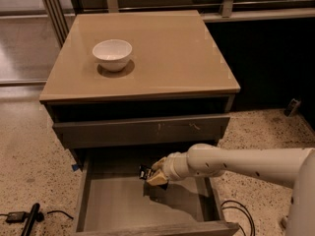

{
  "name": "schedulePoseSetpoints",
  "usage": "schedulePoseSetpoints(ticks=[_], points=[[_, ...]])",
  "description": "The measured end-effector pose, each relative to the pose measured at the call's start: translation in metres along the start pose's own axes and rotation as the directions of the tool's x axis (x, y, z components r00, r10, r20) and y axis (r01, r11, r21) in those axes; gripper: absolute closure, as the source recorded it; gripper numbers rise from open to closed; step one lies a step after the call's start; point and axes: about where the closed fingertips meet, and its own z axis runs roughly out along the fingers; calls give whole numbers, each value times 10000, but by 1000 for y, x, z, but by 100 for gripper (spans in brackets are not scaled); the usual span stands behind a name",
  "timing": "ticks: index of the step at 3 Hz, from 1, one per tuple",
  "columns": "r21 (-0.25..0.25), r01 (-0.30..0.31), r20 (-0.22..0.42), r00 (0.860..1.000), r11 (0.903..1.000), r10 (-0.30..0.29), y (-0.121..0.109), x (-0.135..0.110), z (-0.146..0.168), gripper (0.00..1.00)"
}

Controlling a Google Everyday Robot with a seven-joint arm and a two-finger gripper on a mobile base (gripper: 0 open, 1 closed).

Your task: Place rxbar chocolate into middle drawer

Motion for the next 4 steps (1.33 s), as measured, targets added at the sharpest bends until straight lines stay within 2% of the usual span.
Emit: schedulePoseSetpoints(ticks=[1, 2, 3, 4], points=[[-498, -470, -576, 9974, 9977, 441, 6, 31, 38, 100], [-655, -744, -825, 9942, 9951, 689, 8, 48, 56, 100], [-670, -754, -836, 9941, 9949, 697, 9, 49, 57, 81], [-670, -754, -836, 9941, 9949, 697, 9, 49, 57, 50]])
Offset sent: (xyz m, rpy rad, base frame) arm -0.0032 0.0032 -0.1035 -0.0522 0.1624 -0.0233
